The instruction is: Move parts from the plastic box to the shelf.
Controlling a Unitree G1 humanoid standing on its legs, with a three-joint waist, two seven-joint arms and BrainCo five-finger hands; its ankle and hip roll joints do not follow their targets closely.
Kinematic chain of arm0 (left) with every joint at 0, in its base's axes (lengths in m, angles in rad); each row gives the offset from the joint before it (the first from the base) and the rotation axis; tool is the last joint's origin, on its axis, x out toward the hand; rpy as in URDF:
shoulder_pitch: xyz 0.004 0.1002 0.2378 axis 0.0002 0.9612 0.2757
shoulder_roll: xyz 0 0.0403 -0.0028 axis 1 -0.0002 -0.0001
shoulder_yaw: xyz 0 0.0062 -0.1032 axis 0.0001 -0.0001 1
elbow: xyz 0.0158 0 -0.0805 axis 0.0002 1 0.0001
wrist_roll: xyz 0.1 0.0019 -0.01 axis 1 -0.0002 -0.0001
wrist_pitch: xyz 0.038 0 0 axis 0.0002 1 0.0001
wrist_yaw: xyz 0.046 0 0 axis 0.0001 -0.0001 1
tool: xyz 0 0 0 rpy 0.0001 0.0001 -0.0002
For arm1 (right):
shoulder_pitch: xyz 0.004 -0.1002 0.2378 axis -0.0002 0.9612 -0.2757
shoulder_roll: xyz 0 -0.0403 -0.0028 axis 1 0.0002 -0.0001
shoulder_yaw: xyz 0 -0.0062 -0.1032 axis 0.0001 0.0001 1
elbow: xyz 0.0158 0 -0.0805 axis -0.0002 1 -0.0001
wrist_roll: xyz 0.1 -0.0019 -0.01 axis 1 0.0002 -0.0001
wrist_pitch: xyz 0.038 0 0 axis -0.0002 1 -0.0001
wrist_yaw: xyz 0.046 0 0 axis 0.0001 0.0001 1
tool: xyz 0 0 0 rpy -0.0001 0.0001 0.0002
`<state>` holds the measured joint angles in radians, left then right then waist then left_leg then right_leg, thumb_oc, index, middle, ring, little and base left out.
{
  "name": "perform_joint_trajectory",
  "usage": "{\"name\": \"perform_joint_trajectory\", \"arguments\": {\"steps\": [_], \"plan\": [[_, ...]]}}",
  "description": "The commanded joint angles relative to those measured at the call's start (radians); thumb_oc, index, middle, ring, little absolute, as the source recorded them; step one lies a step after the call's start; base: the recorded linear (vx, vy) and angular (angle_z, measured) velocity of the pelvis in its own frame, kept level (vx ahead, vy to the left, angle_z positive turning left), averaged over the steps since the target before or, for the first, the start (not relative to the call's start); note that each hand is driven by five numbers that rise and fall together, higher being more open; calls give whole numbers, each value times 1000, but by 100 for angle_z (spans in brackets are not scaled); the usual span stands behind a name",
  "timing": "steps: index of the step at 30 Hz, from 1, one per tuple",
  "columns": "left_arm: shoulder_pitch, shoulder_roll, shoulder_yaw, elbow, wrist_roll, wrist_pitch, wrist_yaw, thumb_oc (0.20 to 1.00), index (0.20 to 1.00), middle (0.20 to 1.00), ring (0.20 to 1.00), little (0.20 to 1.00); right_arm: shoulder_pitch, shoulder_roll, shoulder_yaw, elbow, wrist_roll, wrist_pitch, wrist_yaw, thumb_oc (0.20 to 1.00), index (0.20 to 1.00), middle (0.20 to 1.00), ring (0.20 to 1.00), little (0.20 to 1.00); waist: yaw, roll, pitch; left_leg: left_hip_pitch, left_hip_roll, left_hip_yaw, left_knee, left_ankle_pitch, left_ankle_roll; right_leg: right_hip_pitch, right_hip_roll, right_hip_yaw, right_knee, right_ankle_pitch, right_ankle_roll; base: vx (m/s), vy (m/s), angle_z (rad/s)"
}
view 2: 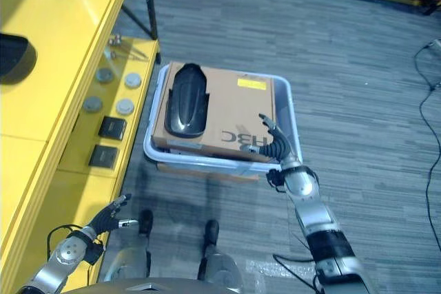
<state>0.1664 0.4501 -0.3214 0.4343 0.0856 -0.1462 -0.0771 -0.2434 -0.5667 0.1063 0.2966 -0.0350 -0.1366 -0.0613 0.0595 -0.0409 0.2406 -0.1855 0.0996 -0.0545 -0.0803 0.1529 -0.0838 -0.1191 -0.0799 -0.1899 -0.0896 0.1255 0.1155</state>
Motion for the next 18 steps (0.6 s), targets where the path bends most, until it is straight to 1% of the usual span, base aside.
{"name": "perform_joint_trajectory", "arguments": {"steps": [1,4,7,8,10,13,14,15,16,18], "plan": [[-48,35,-6,18,28,-22,40,1000,1000,1000,1000,1000,-96,-49,37,-13,-47,-12,-104,1000,1000,1000,1000,1000,25,-17,13,42,1,-2,-7,-137,28,-24,-24,-17,2,-93,40,-36,-2,15],[-59,28,-22,93,32,-18,75,1000,1000,1000,1000,1000,-210,-61,75,40,-90,5,-156,1000,1000,1000,1000,1000,45,-23,33,9,3,-18,-7,-123,24,-48,-21,-27,2,-88,38,-34,11,21],[-71,3,-19,180,17,-17,114,1000,1000,1000,1000,1000,-318,-73,114,111,-109,17,-197,1000,1000,1000,1000,1000,58,-29,46,-19,4,-34,-7,-112,21,-66,-19,-36,2,-86,35,-3,1,2],[-73,-7,-17,225,11,-13,127,1000,1000,1000,1000,1000,-358,-81,128,145,-115,26,-206,1000,1000,1000,1000,1000,68,-32,51,-23,8,-39,-7,-116,18,-66,-15,-39,2,-91,35,12,1,13],[-77,-17,-16,282,11,-14,151,1000,1000,1000,1000,1000,-436,-92,161,225,-118,35,-229,1000,1000,1000,1000,1000,76,-37,61,-43,7,-50,-7,-102,16,-77,-17,-46,2,-86,34,0,-3,24],[-75,-31,-8,366,-13,-13,177,1000,1000,1000,1000,1000,-549,-118,211,354,-133,57,-253,1000,1000,1000,1000,1000,98,-40,79,-59,12,-65,-7,-100,10,-82,-12,-59,2,-91,33,13,-3,13],[-78,-35,-2,394,-23,-11,186,1000,1000,1000,1000,1000,-579,-121,225,380,-141,65,-263,1000,1000,1000,1000,1000,102,-45,83,-68,10,-69,-7,-91,9,-89,-13,-62,2,-88,33,12,-10,16],[-91,-50,8,461,-46,-9,207,1000,1000,1000,1000,1000,-638,-121,248,448,-135,73,-282,1000,1000,1000,1000,1000,108,-51,89,-80,12,-77,-7,-86,7,-94,-14,-72,2,-88,33,0,-2,16],[-93,-52,8,463,-46,-11,208,1000,1000,1000,1000,1000,-643,-121,251,453,-134,71,-283,1000,1000,1000,1000,1000,106,-50,89,-80,12,-78,-7,-86,7,-94,-14,-73,2,-88,33,27,-9,18],[-100,-59,16,504,-78,-12,225,1000,1000,1000,1000,1000,-717,-113,283,532,-112,77,-291,1000,1000,1000,1000,1000,117,-54,99,-93,9,-90,-7,-81,5,-98,-14,-80,2,-88,33,14,-1,13]]}}
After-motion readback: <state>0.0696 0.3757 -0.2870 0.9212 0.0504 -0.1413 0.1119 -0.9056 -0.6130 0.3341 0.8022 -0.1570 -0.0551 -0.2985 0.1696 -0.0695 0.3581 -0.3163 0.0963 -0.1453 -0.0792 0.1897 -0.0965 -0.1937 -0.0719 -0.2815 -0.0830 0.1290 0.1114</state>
